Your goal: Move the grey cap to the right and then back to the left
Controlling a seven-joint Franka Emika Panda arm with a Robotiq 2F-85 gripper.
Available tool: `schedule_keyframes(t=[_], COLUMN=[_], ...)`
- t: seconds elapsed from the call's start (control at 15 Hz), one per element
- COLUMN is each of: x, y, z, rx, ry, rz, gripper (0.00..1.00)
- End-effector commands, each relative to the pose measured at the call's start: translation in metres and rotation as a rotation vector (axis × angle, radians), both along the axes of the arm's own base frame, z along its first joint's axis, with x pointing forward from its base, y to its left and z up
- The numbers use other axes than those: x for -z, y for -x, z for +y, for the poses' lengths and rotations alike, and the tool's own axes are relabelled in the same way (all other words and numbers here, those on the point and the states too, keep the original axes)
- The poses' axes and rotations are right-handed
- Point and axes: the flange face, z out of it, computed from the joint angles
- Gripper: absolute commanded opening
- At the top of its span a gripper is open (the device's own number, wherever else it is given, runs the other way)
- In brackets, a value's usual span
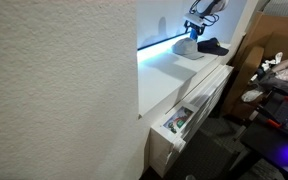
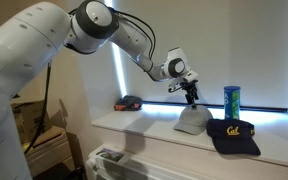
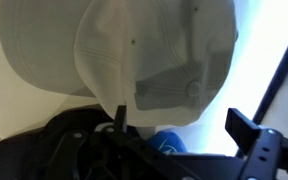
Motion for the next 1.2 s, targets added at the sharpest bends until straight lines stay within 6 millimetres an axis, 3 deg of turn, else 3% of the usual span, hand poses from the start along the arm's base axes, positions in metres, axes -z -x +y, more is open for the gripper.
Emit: schedule_keyframes(t=[0.0,0.53,0.6,0.67,1.13], x=[0.002,0.022,0.024,0.025,0.02], y=[0.0,0.0,0.0,0.001,0.001], z=[-0.002,-0.005,-0.004,-0.003,0.0], rx=[0.002,0.001,-0.003,-0.01,-0.015], ry=[0.002,-0.063,-0.066,-0.065,-0.061], rz=[0.003,0.075,0.083,0.085,0.069], gripper=[1.0,1.0,0.75,0.74,0.24])
